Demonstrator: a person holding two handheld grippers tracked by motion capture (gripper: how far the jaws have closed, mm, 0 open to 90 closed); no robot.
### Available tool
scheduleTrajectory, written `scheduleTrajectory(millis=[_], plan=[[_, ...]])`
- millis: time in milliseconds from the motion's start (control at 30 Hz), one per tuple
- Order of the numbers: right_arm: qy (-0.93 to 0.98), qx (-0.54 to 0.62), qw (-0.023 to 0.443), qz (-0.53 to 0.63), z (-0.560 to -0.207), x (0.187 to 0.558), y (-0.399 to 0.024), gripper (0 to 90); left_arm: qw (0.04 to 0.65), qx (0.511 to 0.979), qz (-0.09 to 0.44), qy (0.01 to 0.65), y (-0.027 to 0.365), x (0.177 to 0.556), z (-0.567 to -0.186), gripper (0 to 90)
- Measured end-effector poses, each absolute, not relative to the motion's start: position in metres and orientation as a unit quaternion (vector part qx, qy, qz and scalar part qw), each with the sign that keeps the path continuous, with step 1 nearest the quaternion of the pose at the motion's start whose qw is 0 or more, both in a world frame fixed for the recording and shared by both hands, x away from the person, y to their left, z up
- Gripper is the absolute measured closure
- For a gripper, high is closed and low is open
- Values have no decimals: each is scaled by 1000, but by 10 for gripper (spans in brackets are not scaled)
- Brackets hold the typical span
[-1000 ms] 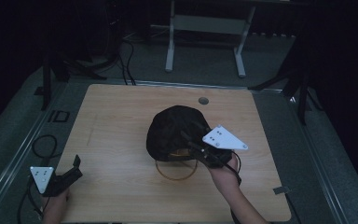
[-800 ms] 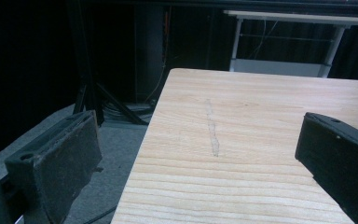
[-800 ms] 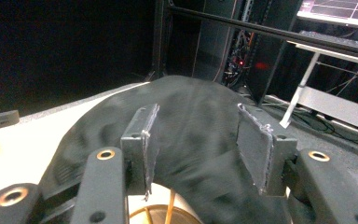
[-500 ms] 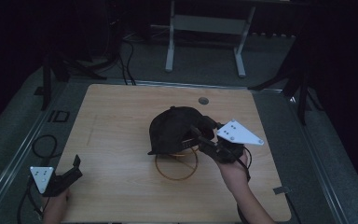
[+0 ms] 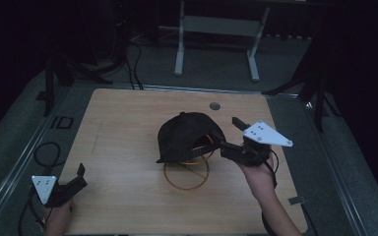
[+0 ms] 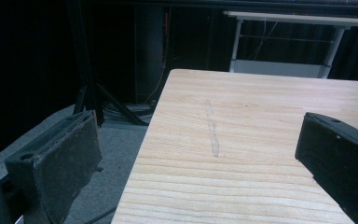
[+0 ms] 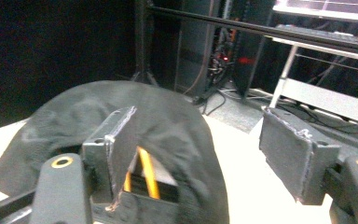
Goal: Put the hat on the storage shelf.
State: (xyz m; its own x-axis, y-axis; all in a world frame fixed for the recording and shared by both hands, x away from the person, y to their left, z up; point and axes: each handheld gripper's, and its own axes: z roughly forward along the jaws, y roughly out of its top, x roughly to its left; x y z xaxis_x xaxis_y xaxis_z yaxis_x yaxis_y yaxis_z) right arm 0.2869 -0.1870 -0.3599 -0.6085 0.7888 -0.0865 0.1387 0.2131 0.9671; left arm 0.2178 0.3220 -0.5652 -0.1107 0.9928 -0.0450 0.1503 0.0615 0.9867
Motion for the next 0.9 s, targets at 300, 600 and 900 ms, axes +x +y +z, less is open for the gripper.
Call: scheduleTrajectory(millis=[300,600,900], plan=[[716,341,308,526,-368,293,-222,156,445,496,473,577,322,218,-565,6],[704,376,324,507,-388,297,-257,138,443,496,473,577,322,218,-565,6],[694,421,331,482,-424,306,-287,133,444,496,473,578,322,218,-565,6]])
